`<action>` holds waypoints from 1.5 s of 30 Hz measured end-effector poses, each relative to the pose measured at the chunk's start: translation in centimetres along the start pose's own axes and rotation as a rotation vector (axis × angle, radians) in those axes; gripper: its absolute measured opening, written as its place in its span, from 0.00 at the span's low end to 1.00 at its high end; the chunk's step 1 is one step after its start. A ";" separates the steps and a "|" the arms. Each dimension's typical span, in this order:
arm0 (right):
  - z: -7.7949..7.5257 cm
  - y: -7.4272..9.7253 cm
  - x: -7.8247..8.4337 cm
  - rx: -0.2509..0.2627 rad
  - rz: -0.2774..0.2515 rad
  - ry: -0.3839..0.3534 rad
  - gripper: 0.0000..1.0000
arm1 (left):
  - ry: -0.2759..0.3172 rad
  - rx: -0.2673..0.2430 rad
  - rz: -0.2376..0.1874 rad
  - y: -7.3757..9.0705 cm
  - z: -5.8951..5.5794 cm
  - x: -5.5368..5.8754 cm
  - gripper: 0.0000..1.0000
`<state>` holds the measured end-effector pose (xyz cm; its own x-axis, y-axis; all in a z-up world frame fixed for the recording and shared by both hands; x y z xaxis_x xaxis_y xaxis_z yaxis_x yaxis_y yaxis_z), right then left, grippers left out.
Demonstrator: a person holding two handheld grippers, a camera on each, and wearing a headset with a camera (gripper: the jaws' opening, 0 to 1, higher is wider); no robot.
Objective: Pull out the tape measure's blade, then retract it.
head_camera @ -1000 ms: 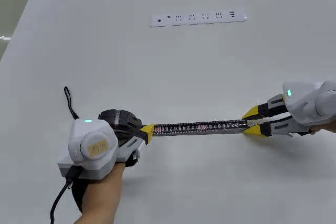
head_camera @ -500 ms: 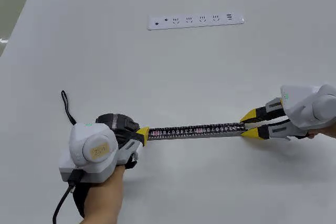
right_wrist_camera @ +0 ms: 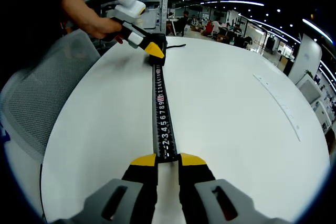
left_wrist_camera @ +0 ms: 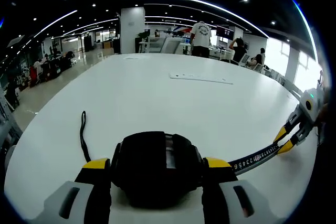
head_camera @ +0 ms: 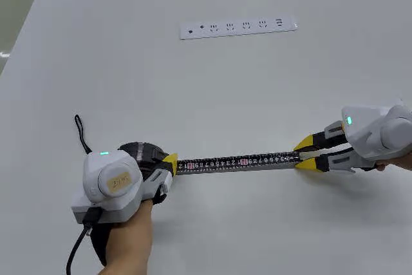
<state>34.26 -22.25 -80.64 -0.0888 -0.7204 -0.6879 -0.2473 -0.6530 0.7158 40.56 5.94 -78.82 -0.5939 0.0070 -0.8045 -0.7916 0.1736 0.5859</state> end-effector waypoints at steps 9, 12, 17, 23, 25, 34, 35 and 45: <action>0.1 0.0 0.0 0.000 0.003 0.001 0.14 | -0.014 -0.016 0.016 0.0 0.0 0.0 0.66; 0.1 0.1 0.0 0.000 0.005 0.001 0.14 | -0.022 -0.022 0.026 0.0 0.0 0.1 0.65; 0.2 0.1 0.0 -0.001 0.006 0.003 0.13 | -0.023 -0.026 0.031 0.0 0.1 0.2 0.64; 0.2 0.1 0.0 -0.001 0.011 0.011 0.13 | -0.027 -0.019 0.041 0.1 0.2 0.2 0.62; 0.2 0.1 0.0 -0.002 0.010 0.010 0.13 | -0.028 -0.014 0.042 0.1 0.2 0.2 0.62; 0.3 0.1 0.0 -0.006 0.011 0.006 0.13 | -0.026 -0.001 0.053 0.2 0.1 0.1 0.62; 0.3 0.1 0.0 -0.007 0.011 0.006 0.13 | -0.027 0.000 0.054 0.2 0.1 0.1 0.62; 0.2 0.1 -0.3 -0.004 0.010 0.008 0.13 | -0.022 0.006 0.058 0.2 0.1 0.2 0.62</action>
<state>34.04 -22.05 -80.42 -0.0833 -0.7287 -0.6797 -0.2431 -0.6466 0.7230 40.34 6.09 -78.84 -0.6355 0.0387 -0.7711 -0.7550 0.1780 0.6311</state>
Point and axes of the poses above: the centre of the closed fingertips' face, and the gripper's own axes: y roughly backward along the fingers, z roughly to its left, x roughly out of its underside, the point moved 2 cm from there along y, roughly backward along the fingers, and after that the axes turned 4 degrees about y, right-handed, at the moved point
